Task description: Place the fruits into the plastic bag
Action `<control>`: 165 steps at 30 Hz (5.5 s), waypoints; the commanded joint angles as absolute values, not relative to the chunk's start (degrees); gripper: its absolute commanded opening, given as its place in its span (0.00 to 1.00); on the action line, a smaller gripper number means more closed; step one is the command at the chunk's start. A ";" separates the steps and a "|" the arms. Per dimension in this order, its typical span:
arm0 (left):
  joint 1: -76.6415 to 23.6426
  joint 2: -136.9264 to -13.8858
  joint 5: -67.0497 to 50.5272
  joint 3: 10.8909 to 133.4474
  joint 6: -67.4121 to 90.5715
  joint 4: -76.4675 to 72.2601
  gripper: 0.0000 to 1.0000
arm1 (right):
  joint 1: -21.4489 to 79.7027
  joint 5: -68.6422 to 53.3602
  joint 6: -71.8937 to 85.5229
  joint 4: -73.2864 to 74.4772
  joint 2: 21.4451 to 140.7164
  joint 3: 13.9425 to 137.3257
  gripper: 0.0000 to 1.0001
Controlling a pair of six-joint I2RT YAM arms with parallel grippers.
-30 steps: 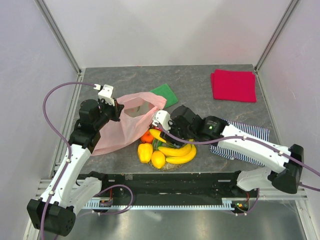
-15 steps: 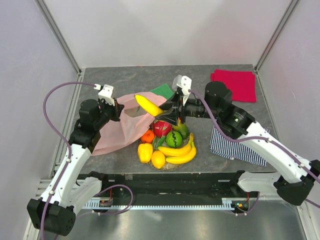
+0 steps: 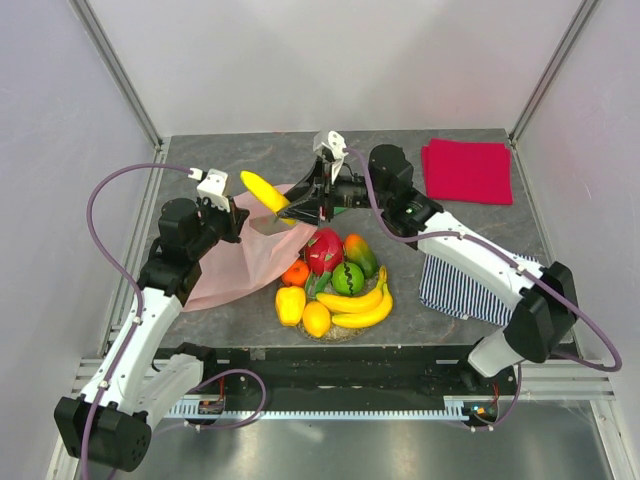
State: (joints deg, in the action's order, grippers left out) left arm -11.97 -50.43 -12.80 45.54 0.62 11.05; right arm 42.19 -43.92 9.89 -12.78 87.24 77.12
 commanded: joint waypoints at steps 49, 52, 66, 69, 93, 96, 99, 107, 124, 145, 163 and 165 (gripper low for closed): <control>-11.78 -50.71 -16.26 47.90 -0.79 10.02 0.02 | 38.49 -40.96 18.36 -9.58 109.33 86.22 0.18; -11.78 -50.62 -16.08 47.90 -0.79 10.02 0.02 | 39.28 -39.64 18.98 -9.58 110.30 85.52 0.18; -11.78 -50.97 -16.08 47.90 -0.53 9.93 0.02 | 45.26 -39.29 28.03 -15.12 115.92 82.88 0.19; -11.78 -50.89 -16.17 47.90 -0.53 9.84 0.01 | 46.14 -38.59 27.60 -12.66 117.24 83.67 0.21; -11.78 -50.71 -15.30 47.81 -0.53 9.84 0.01 | 45.18 -37.27 24.17 -12.39 111.46 80.43 0.76; -11.78 -50.54 -14.59 47.81 -0.53 9.93 0.01 | 43.16 -36.13 24.00 -12.92 107.42 77.80 0.75; -11.78 -50.36 -14.24 47.64 -0.53 10.02 0.02 | 41.32 -34.03 22.94 -12.66 102.32 74.81 0.75; -11.78 -50.27 -13.89 47.72 -0.61 9.93 0.02 | 38.58 -21.98 17.32 -6.24 87.92 69.89 0.76; -11.78 -50.10 -13.62 47.81 -0.79 10.11 0.02 | 38.85 9.05 22.67 23.99 63.02 53.97 0.74; -11.78 -50.71 -14.06 47.99 -0.44 10.20 0.02 | 38.41 12.39 33.84 30.76 70.48 48.60 0.60; -11.78 -50.71 -14.24 47.90 -0.53 10.37 0.02 | 45.70 25.13 35.95 35.51 80.85 55.02 0.56; -11.78 -50.63 -13.98 47.99 -0.53 10.37 0.02 | 45.79 25.57 36.12 35.86 82.17 55.63 0.55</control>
State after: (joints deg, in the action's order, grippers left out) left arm -11.97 -51.00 -14.85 45.60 0.62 11.03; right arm 45.52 21.50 34.85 33.93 80.29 52.86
